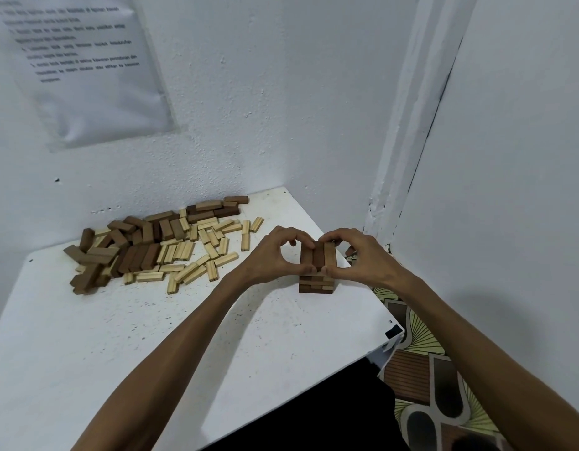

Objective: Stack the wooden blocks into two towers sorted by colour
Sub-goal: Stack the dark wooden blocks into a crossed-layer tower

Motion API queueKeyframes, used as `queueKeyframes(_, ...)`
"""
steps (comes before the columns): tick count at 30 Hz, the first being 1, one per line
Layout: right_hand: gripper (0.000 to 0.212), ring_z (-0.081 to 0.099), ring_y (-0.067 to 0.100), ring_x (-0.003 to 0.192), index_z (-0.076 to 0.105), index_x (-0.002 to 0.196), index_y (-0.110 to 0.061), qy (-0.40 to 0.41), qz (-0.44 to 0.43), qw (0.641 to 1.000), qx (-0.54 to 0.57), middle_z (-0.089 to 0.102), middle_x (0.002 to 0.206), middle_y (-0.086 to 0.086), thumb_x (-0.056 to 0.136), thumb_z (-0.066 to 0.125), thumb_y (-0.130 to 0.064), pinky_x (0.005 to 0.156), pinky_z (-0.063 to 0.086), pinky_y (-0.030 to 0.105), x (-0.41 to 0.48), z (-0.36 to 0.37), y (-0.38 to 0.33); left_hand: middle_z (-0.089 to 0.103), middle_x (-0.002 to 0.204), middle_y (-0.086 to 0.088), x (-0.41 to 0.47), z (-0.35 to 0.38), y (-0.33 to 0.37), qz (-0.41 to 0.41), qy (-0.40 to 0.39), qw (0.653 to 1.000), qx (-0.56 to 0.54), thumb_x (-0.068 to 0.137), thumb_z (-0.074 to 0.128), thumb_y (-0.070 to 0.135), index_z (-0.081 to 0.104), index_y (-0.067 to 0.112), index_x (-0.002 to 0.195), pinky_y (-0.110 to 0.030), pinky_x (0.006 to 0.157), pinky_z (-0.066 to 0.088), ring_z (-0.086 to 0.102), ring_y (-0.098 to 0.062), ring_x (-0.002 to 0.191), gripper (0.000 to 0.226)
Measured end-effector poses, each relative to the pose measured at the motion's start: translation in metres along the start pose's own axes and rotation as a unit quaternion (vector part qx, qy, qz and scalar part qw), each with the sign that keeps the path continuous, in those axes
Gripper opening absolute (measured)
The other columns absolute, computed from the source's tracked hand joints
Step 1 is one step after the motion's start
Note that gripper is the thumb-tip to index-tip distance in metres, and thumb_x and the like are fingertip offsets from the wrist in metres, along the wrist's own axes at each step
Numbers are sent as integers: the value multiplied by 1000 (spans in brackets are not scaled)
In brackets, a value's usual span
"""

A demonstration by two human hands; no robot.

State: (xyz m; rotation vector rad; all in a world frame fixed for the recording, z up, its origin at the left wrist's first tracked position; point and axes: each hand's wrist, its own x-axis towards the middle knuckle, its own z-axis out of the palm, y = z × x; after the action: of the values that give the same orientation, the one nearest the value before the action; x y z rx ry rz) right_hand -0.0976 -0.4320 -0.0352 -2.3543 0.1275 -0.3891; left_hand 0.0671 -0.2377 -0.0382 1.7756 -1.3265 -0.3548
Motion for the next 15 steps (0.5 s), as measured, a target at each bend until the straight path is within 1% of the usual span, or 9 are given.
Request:
queueKeyframes(3, 55, 54, 5, 119, 63, 129, -36, 1, 2, 1000, 0, 62, 122, -22, 79, 88, -35, 87, 48, 26, -1, 1, 1, 69, 122, 15, 0, 1, -2, -1, 2, 1000, -1, 76, 89, 35, 70, 33, 112, -43, 96, 47, 54, -22, 112, 40)
queueKeyframes(8, 55, 55, 2, 117, 63, 128, -36, 5, 9, 1000, 10, 61, 119, -24, 79, 88, -33, 86, 48, 25, -1, 1, 0, 67, 122, 17, 0, 0, -4, -12, -2, 1000, 5, 77, 92, 31, 69, 32, 118, -31, 94, 44, 52, -16, 111, 47)
queueKeyframes(10, 55, 55, 3, 119, 63, 128, -36, 4, 8, 1000, 12, 62, 119, -25, 80, 87, -32, 87, 48, 25, -1, 2, 1, 65, 120, 21, -1, 0, -4, -16, -1, 1000, 13, 77, 91, 34, 68, 34, 120, -24, 92, 41, 52, -13, 109, 49)
queueKeyframes(13, 55, 55, 3, 119, 63, 129, -36, 4, 12, 1000, 17, 62, 119, -25, 80, 88, -32, 87, 47, 23, -1, 2, 2, 61, 119, 29, -1, -1, -2, -18, -2, 999, 27, 79, 90, 32, 66, 34, 123, -9, 86, 35, 52, -10, 108, 51)
queueKeyframes(15, 56, 55, 4, 120, 62, 130, -35, 3, 14, 1000, 20, 62, 119, -25, 80, 87, -33, 88, 47, 24, -1, 2, 2, 60, 120, 29, -1, -1, -1, -18, -4, 999, 33, 80, 90, 32, 66, 32, 126, -4, 82, 33, 52, -10, 108, 52)
